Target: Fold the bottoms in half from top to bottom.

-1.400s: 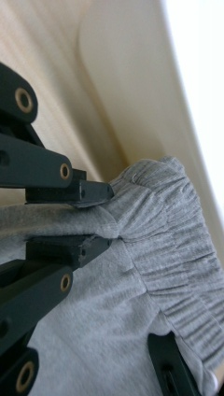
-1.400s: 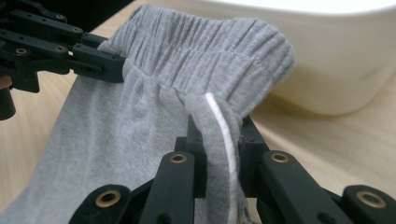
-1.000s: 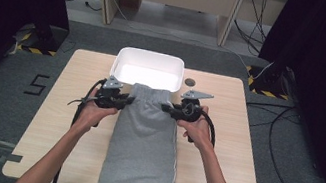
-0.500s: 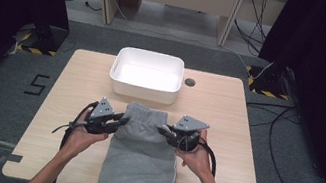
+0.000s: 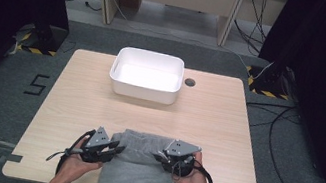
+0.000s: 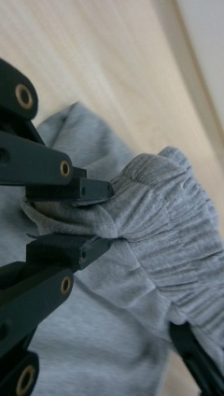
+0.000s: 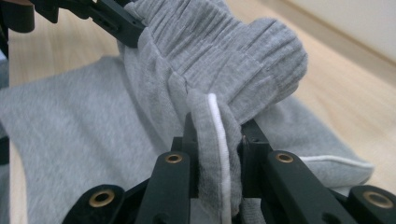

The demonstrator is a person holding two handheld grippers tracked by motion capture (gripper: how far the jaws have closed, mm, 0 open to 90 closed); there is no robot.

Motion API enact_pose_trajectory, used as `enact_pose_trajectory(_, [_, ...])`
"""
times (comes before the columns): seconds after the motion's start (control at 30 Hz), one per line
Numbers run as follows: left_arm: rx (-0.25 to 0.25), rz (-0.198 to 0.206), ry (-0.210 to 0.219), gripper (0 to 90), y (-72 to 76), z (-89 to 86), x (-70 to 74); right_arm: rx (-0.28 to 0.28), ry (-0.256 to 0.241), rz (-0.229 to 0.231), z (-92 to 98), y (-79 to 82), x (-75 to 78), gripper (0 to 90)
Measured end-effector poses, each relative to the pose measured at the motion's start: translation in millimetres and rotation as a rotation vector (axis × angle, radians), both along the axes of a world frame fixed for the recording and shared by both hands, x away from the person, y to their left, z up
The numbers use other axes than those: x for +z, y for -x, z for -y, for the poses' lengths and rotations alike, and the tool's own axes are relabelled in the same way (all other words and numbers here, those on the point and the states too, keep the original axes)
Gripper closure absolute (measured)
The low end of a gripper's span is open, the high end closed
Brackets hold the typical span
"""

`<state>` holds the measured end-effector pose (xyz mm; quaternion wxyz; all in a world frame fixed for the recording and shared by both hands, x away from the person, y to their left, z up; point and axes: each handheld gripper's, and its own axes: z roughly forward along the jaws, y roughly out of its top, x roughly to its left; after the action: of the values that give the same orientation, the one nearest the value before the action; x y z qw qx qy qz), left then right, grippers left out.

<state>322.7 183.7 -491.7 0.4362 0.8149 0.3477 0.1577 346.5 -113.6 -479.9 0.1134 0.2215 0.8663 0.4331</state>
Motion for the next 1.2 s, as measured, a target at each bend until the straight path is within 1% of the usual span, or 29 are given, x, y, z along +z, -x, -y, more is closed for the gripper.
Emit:
enact_pose_trajectory(0.07, [-0.005, -0.013, -0.004, 74.6, 4.0, -0.5, -3.8, 0.006, 0.012, -0.005, -0.1, 3.2, -2.5, 75.9])
enact_pose_trajectory(0.1, [-0.010, -0.019, -0.014, 74.4, 5.6, -0.8, -6.0, 0.005, 0.023, -0.007, 0.2, 4.4, -3.9, 75.6])
enact_pose_trajectory(0.17, [-0.004, -0.036, -0.017, 74.2, 7.9, -1.5, -10.9, 0.004, 0.039, -0.016, 0.4, 6.1, -8.4, 74.8])
enact_pose_trajectory(0.2, [-0.002, -0.047, -0.025, 74.2, 8.6, -1.2, -15.1, 0.006, 0.057, -0.021, 0.2, 6.7, -11.2, 74.7])
enact_pose_trajectory(0.23, [-0.003, -0.053, -0.031, 74.2, 8.8, -1.0, -17.5, 0.001, 0.083, -0.023, -0.5, 7.7, -15.1, 74.6])
enact_pose_trajectory(0.3, [0.006, -0.055, -0.025, 74.2, 8.9, -0.3, -21.4, 0.003, 0.099, -0.034, -1.5, 7.7, -19.7, 74.6])
enact_pose_trajectory(0.33, [0.006, -0.059, -0.028, 74.2, 8.2, -0.3, -20.7, 0.002, 0.101, -0.031, -1.7, 7.0, -20.5, 74.8])
enact_pose_trajectory(0.37, [0.007, -0.061, -0.035, 74.2, 7.1, 0.1, -19.8, 0.003, 0.102, -0.031, -2.0, 6.1, -20.5, 75.0])
enact_pose_trajectory(0.4, [0.009, -0.057, -0.050, 74.2, 5.1, 1.4, -19.2, -0.001, 0.104, -0.033, -2.5, 5.2, -20.5, 75.4])
enact_pose_trajectory(0.47, [0.020, -0.044, -0.069, 74.2, 0.0, 4.0, -19.2, -0.007, 0.109, -0.022, -3.2, 1.1, -21.5, 75.7])
enact_pose_trajectory(0.53, [0.038, -0.045, -0.070, 74.2, -9.6, 6.1, -19.0, -0.014, 0.111, -0.022, -3.8, -5.5, -21.6, 75.7])
enact_pose_trajectory(0.63, [0.047, -0.042, -0.084, 74.2, -17.0, 8.4, -18.1, -0.033, 0.113, -0.026, -4.8, -18.5, -21.1, 74.4])
enact_pose_trajectory(0.67, [0.049, -0.046, -0.080, 73.9, -18.5, 8.1, -17.7, -0.037, 0.106, -0.038, -4.7, -21.2, -21.1, 72.2])
enact_pose_trajectory(0.7, [0.049, -0.055, -0.070, 72.8, -19.1, 7.1, -16.9, -0.034, 0.094, -0.060, -4.4, -24.0, -20.6, 68.2])
enact_pose_trajectory(0.73, [0.048, -0.058, -0.051, 70.7, -19.1, 5.4, -15.7, -0.031, 0.079, -0.082, -3.9, -25.7, -19.5, 64.5])
enact_pose_trajectory(0.77, [0.047, -0.062, -0.027, 68.5, -18.9, 2.8, -13.6, -0.034, 0.064, -0.089, -3.0, -26.0, -17.5, 60.5])
enact_pose_trajectory(0.8, [0.052, -0.067, -0.004, 66.5, -19.2, -0.8, -10.3, -0.034, 0.050, -0.092, -1.8, -25.2, -14.7, 59.2])
enact_pose_trajectory(0.83, [0.060, -0.069, 0.020, 64.2, -20.4, -4.7, -6.5, -0.033, 0.036, -0.089, 0.5, -24.5, -10.7, 57.1])
enact_pose_trajectory(0.9, [0.078, -0.065, 0.066, 60.7, -26.6, -12.4, 2.1, -0.040, -0.009, -0.079, 6.1, -23.9, -0.2, 52.7])
enact_pose_trajectory(0.93, [0.087, -0.063, 0.081, 59.9, -29.2, -14.7, 5.0, -0.053, -0.031, -0.069, 10.3, -25.2, 7.4, 51.9])
enact_pose_trajectory(1.0, [0.113, -0.059, 0.122, 59.2, -38.2, -20.0, 11.8, -0.081, -0.056, -0.046, 16.7, -29.1, 17.6, 50.8])
enact_pose_trajectory(1.03, [0.125, -0.067, 0.143, 58.8, -44.0, -22.7, 14.1, -0.093, -0.070, -0.045, 19.9, -32.2, 22.6, 50.7])
enact_pose_trajectory(1.07, [0.140, -0.072, 0.145, 58.1, -50.6, -24.8, 15.1, -0.104, -0.082, -0.037, 23.0, -36.5, 26.7, 50.8])
enact_pose_trajectory(1.1, [0.162, -0.076, 0.129, 57.9, -57.8, -26.1, 14.6, -0.123, -0.091, -0.038, 25.0, -41.1, 29.6, 50.9])
enact_pose_trajectory(1.13, [0.182, -0.082, 0.117, 57.7, -65.4, -27.1, 13.0, -0.139, -0.080, -0.032, 26.5, -46.6, 31.2, 51.5])
enact_pose_trajectory(1.17, [0.199, -0.089, 0.101, 57.7, -72.8, -27.1, 10.4, -0.153, -0.056, -0.021, 27.6, -53.2, 31.2, 51.8])
enact_pose_trajectory(1.2, [0.209, -0.097, 0.078, 57.7, -79.5, -26.3, 7.5, -0.177, -0.031, -0.021, 27.9, -60.0, 29.6, 51.7])
